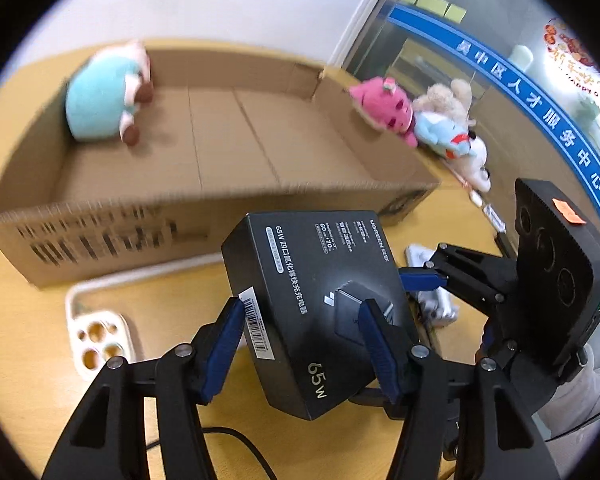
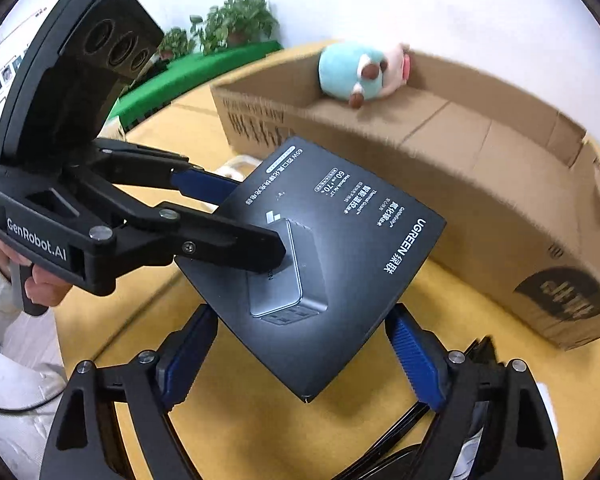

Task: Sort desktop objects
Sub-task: 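Lift the charger box with the left gripper and carry it over the box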

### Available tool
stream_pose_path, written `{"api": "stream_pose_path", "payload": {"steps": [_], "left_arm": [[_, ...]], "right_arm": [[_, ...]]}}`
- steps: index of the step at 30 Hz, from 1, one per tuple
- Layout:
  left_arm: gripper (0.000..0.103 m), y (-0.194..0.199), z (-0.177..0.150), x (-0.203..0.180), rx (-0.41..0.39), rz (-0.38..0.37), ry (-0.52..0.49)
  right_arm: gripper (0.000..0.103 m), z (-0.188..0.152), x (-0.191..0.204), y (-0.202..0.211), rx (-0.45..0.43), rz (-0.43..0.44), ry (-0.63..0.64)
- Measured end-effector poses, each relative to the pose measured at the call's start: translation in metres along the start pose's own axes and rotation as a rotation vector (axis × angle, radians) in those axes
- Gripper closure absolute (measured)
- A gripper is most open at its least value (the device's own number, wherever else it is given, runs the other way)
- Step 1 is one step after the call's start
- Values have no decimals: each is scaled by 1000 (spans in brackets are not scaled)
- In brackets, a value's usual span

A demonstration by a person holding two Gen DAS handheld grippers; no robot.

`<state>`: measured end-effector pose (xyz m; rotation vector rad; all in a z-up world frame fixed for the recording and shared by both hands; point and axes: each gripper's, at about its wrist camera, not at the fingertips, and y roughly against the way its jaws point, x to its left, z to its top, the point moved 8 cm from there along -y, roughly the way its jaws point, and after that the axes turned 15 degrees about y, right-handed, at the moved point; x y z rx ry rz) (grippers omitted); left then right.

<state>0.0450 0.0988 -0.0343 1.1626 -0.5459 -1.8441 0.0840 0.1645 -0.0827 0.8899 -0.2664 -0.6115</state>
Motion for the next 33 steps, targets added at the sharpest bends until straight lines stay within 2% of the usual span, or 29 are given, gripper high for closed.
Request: {"api": "stream_pose_path", "payload": {"steps": [7,13,16,19,24,28,33], "left_arm": [[44,42,54,-36,-151,-15,-112],[44,91,131,-75,-321,-24,-216],[44,110,162,-88,-377,-23,-252],[44,124,198,-94,-402,-60,-250],[44,134,236,-97,-431,-88,-230],[44,120,272,-86,-411,-96,-189],[44,83,305,-67,-365,-65,-152]], "right_arm": [[18,47,-16,46,-93,-123,68],[18,115,-48,98,-212,-251,122],[18,148,-63,118,-248,-306,158],[18,180,-82,135,-282,-335,183],[18,223,-106,153,-314,-377,220],[18,246,-130,147,-292,-379,222],[18,263,-171,114,-243,-341,202]]}}
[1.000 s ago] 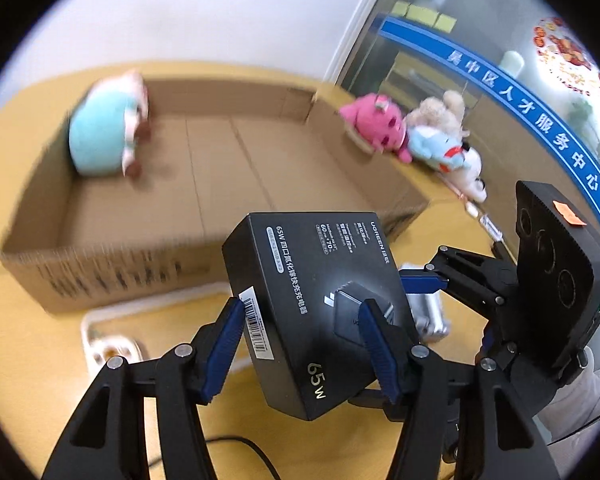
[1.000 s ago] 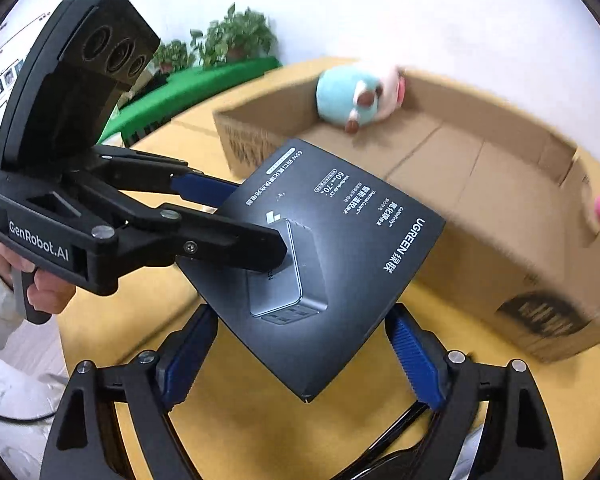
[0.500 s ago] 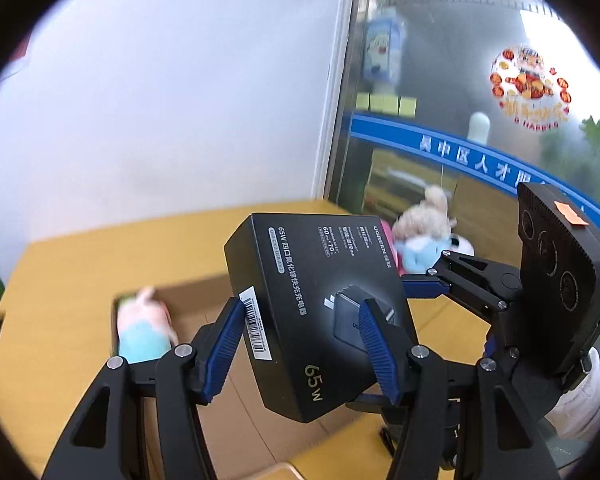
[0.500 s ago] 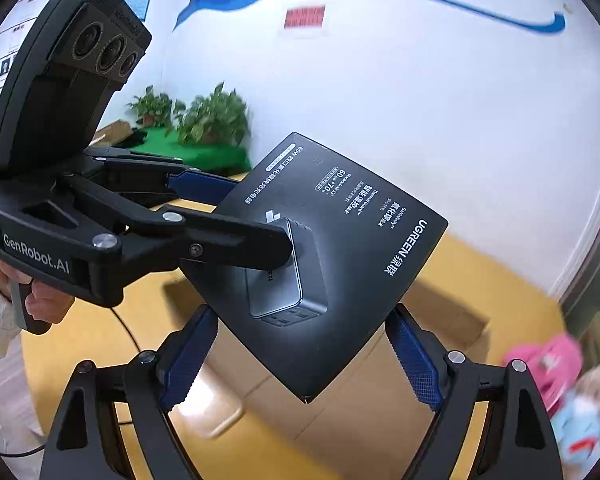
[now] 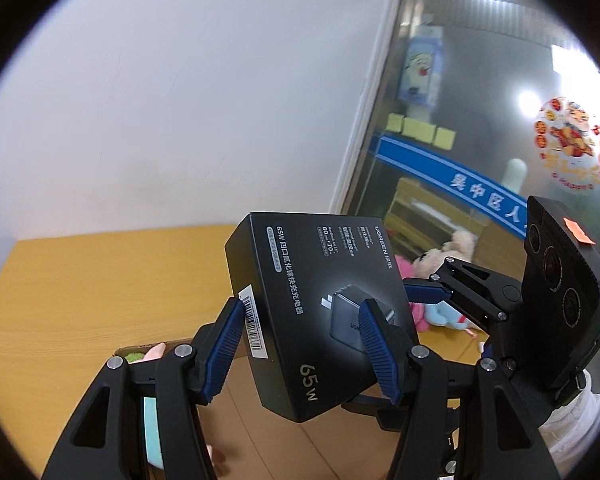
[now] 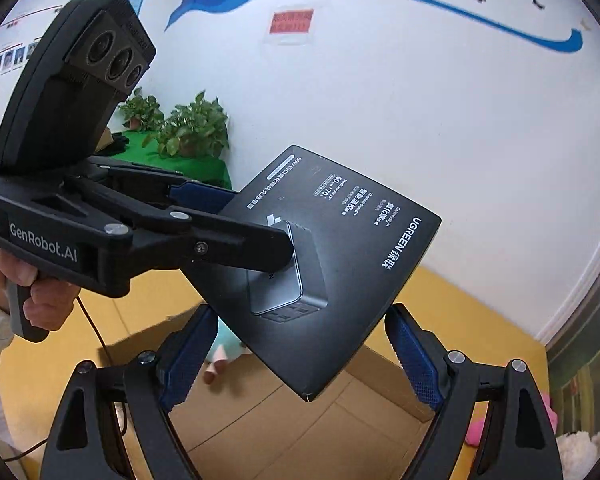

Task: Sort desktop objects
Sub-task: 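Lift the charger box with the left gripper and carry it over the box, then open the left gripper to drop the charger box into the box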

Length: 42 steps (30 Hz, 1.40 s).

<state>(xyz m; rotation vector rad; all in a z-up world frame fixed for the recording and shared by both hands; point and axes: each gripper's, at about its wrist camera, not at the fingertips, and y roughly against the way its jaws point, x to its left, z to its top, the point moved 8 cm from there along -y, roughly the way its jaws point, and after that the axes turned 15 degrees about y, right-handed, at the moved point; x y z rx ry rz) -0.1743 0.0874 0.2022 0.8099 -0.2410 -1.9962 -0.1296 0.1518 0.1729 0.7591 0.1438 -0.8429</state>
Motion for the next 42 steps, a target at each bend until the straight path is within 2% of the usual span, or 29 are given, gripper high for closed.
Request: {"api": "stream_pose_path", "payload": {"steps": [7,10,16,22,25,28,29,31,34,36,37,40,41,42], "left_arm": [[44,-84,-14,48,121,58,87],[44,-128,-37,75,208,84,149],[44,-189,-89,116,360,149,246],[45,-223,-125,142,491,245,338],[46,-230,-132,141,507,310,302],[47,-225,-131,138,515,315,330],[47,-221,-129,135,513,305,341],[47,-204,-120,124,483,299,324],[47,-158,-100,106,388,299,246],[46,-116,-83,91,303,285,182],[46,-92,-76,80,256,274,147],[27,-21,-62,53,108,295,44],[21,-7,-58,41,56,309,14],[21,10,-56,34,3,327,-13]], "right_arm": [[18,-43,-26,-85,91,99,-73],[18,-76,-27,-129,142,160,-114],[18,-140,-18,-201,259,264,-194],[19,-185,-10,-241,352,346,-246],[18,-197,-7,-256,387,362,-269],[16,-201,-7,-261,401,346,-251],[17,-201,-9,-259,404,342,-263],[17,-182,-4,-252,382,322,-282],[15,-169,-12,-217,339,262,-289],[7,-159,-20,-178,290,195,-303],[0,-153,-21,-155,261,153,-297],[0,-141,-20,-96,202,62,-248],[0,-127,-14,-84,195,22,-232],[0,-124,-11,-69,191,-2,-232]]}}
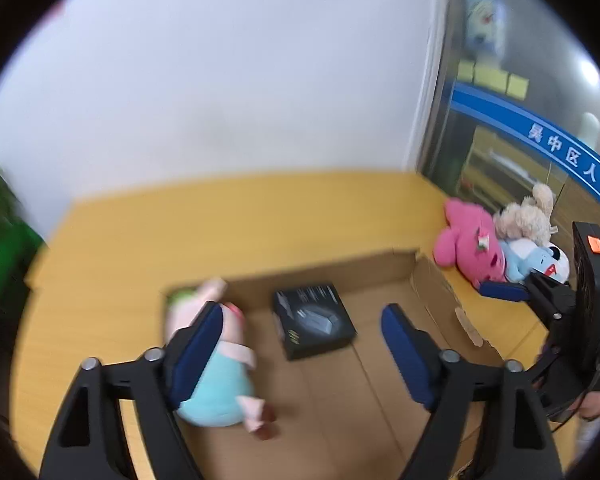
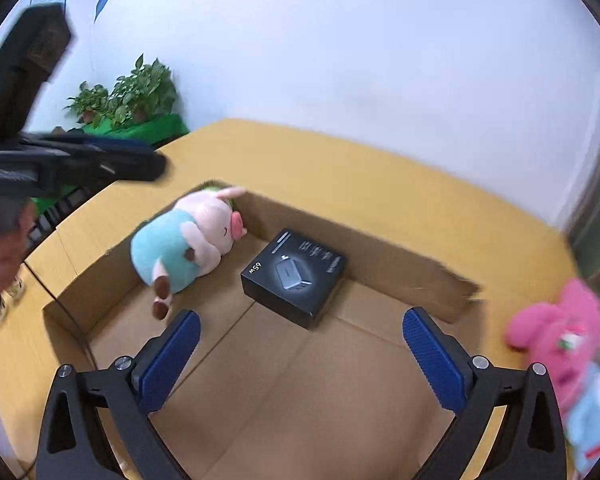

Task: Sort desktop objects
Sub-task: 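Open the left gripper to drop the charger box into the box, then move the left tool back toward the black sunglasses on the table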

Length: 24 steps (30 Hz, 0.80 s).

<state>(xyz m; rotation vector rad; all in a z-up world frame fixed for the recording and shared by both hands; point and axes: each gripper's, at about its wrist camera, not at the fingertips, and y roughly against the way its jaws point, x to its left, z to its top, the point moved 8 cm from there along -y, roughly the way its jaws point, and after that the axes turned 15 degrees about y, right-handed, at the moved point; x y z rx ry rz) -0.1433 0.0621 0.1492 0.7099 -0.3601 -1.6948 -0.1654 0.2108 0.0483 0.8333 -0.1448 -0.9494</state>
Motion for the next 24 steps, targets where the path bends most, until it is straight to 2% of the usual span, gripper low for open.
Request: {"api": "stream_pose_path", "payload": {"steps": [1,4,5,9,11,14,16,17,18,20,22,23,24], "left_arm": [[21,26,-3,1,-62,32,-18],[21,57,-15,-4,-129,57,-18],[21,67,-25,-4,-138,56,-9],[21,84,-68,-7,-121,55,14],[21,92,-85,-4,-114,58,31],[23,105,-107,-6,-113,18,63],[42,113,-116,-13,-123,-32,78],[76,113,-119,-17,-110,-56,82],[99,113,-124,-19,-94,-74,89],[98,115,-130,-20,-89,-85,114],[92,118,-134,-21,-100,-75,128],[73,118,-136,-21,-96,-66,137],[44,119,-139,-20,-96,-56,144]], "right_arm": [[0,-1,5,15,-8,-15,-15],[0,-14,24,63,-64,-8,-102],[0,-12,31,62,-73,-9,-116],[0,-35,63,89,-56,-78,-126],[0,-46,73,105,-68,-76,-135],[0,-62,85,126,-87,-100,-151],[1,-72,89,138,-93,-141,-148],[3,-78,92,145,-93,-160,-145],[10,-82,95,149,-93,-165,-139],[50,-89,104,156,-98,-153,-126],[54,-96,111,157,-87,-133,-130],[49,-100,113,157,-89,-126,-136],[44,-103,114,158,-93,-123,-144]]}}
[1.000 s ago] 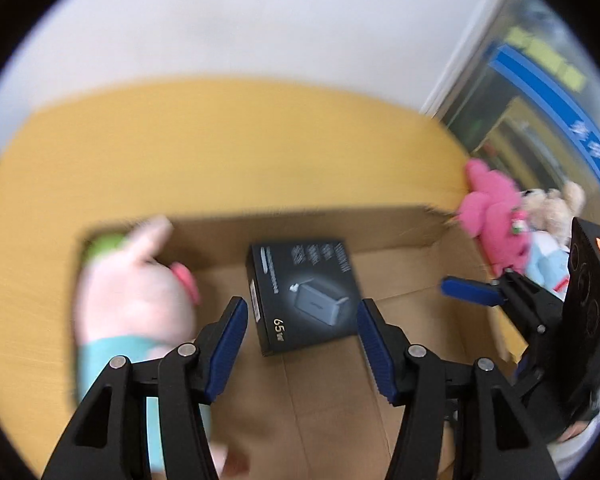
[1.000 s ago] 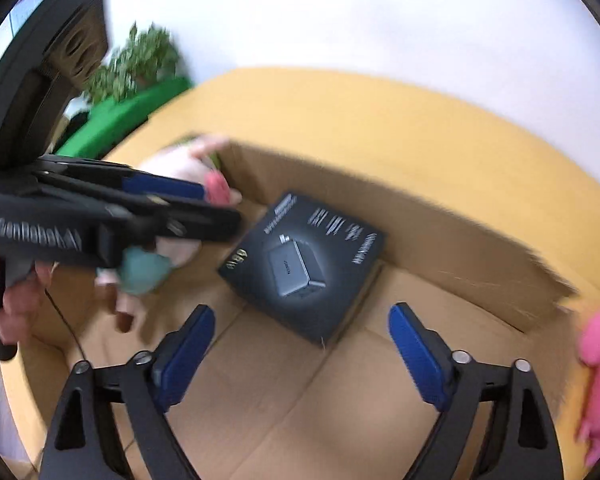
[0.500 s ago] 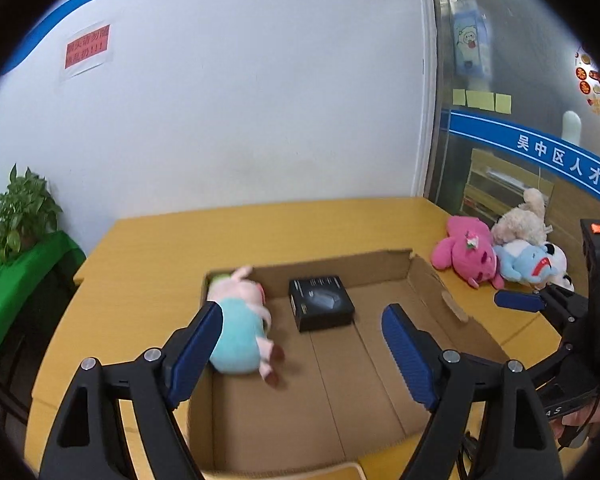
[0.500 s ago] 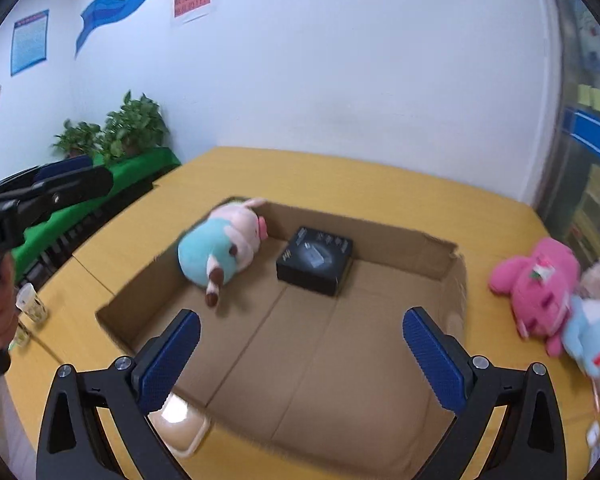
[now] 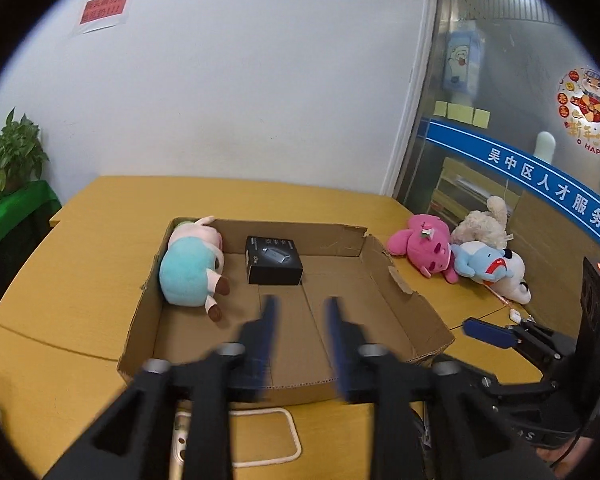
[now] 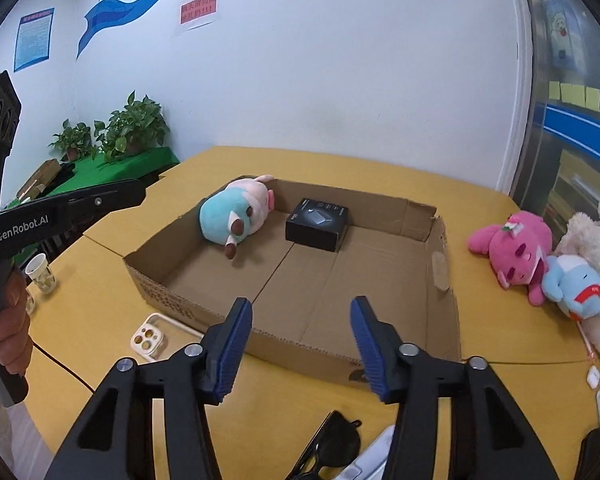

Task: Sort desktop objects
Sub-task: 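Move the left tool back toward the black sunglasses on the table, then close the left gripper on the black sunglasses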

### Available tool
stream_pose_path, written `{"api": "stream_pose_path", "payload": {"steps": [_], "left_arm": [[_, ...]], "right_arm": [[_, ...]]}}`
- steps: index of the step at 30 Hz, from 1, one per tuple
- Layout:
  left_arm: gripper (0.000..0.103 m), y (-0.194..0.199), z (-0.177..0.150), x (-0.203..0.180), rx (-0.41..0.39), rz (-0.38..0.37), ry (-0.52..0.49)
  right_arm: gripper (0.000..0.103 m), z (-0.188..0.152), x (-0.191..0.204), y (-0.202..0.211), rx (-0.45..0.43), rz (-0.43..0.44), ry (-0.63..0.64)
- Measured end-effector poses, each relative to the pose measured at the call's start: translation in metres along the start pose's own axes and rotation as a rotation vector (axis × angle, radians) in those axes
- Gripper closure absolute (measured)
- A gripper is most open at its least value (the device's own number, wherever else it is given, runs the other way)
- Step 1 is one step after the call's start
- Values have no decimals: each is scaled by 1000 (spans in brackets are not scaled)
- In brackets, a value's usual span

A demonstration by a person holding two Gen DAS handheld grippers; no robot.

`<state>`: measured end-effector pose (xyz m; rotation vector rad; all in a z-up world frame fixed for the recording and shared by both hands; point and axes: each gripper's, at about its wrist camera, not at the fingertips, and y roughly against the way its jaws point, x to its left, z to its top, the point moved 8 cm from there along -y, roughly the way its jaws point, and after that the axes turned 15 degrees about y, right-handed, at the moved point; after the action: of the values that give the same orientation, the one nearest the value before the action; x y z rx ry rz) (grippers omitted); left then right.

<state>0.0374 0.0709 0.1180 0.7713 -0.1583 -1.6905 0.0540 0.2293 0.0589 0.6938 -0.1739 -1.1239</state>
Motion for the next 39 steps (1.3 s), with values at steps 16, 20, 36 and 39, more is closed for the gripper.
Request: {"api": "stream_pose_path", "payload": {"steps": [16,20,36,39], "left_arm": [[20,8,-45,13,-24,28,-51],[20,-7,-71,16,54,7,-55],[22,-101,-173,-20,507,-209,13],[24,-115,-191,-27,590,-240,47]], "right_arm": [[0,-36,0,8,-15,11,-67],[0,-58,5,7,13,30,-60],[3,-167,47,-25,216,286,-84],[19,-169,61,-35,249,309,-30]]}}
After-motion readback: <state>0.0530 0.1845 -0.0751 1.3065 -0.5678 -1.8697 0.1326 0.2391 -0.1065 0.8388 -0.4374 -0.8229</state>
